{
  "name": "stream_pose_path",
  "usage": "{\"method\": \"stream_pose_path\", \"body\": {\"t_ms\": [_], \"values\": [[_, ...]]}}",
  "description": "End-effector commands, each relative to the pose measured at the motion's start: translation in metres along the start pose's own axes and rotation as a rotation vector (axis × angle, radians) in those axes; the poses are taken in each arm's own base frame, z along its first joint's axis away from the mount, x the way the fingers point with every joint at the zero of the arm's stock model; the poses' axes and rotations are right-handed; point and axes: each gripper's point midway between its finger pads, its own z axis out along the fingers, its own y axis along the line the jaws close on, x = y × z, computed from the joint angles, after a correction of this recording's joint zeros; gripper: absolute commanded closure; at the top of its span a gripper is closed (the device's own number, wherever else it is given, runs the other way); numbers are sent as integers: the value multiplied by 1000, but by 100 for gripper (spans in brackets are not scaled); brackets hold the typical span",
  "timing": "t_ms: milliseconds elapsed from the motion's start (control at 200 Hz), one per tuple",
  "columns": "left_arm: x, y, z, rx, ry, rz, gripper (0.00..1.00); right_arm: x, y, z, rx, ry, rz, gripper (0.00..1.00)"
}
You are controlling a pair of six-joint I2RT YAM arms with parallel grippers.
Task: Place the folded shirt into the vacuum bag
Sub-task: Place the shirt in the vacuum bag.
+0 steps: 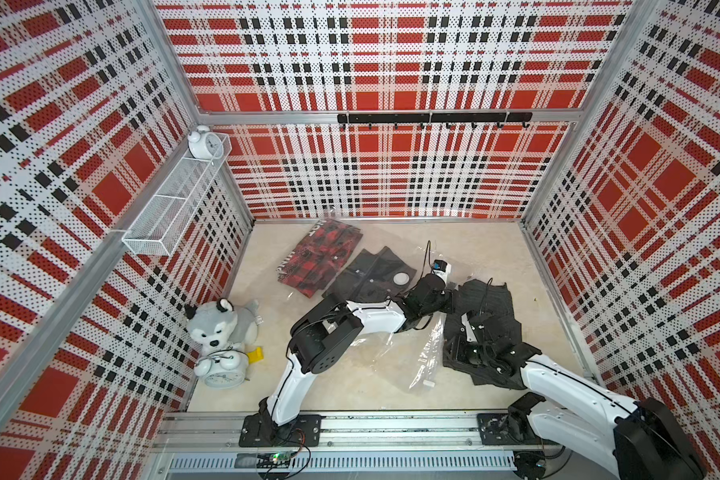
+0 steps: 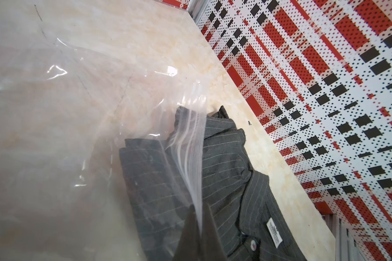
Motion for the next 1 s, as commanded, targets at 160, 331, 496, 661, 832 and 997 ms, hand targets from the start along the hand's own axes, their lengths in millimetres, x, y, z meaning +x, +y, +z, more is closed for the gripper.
{"method": "stream_pose_path", "body": {"t_ms": [160, 331, 496, 661, 832, 997], "values": [[-7, -16, -8, 50, -23, -2, 100, -18, 13, -4, -9, -58, -12, 98], [-7, -20, -10, 62, -25, -3, 100, -36, 34, -16, -70, -117, -28, 100], [-10, -21, -13, 61, -32, -2, 100, -46, 50, -10, -116, -121, -34, 100], [-11, -24, -15, 68, -35, -4, 100, -50, 54, 13, -124, -89, -34, 100], [-13, -22, -16, 59, -45, -5, 100, -46, 53, 26, -124, -52, -19, 76], [-19, -16, -10, 52, -59, -14, 100, -50, 35, 1, -43, -130, -11, 40]]}}
